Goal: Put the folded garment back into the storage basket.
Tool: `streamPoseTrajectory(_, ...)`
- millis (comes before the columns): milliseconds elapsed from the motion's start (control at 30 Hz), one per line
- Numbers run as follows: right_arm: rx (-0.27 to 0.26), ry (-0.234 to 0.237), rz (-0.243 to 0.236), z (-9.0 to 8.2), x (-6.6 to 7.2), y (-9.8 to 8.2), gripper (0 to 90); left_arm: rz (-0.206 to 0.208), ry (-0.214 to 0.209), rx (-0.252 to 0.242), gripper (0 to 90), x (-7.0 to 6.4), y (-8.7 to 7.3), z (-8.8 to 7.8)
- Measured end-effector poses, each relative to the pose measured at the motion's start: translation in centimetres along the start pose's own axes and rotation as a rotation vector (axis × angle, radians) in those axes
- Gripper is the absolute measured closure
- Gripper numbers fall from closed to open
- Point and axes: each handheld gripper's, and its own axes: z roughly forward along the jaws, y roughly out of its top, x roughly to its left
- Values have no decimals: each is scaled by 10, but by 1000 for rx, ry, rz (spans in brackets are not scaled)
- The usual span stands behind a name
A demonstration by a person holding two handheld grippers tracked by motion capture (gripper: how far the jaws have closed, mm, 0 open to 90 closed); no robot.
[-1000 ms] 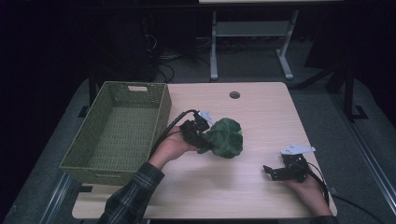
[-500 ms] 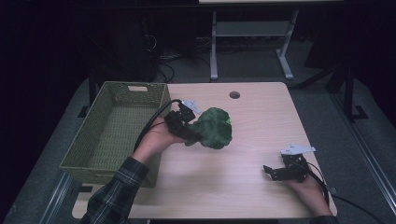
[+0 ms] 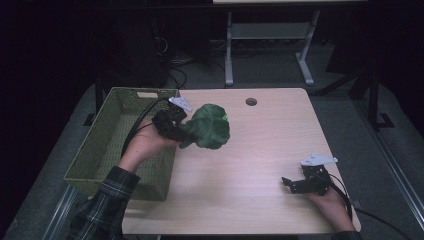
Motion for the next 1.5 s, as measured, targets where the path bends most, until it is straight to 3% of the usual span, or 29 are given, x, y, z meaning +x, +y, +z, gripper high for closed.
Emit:
streamPoseTrajectory(333, 0, 0, 0, 0, 0, 0, 62, -33, 43, -4, 749, 13, -13, -19)
streamPoseTrajectory(767, 0, 0, 0, 0, 0, 0, 62, -118, 120, -23, 749, 33, -43, -44)
streamPoseTrajectory(1133, 2, 0, 0, 0, 0, 0, 62, -219, 187, -39, 749, 56, -84, -60)
streamPoseTrajectory(1500, 1, -1, -3, 0, 0, 0, 65, -329, 261, -35, 749, 79, -126, -62)
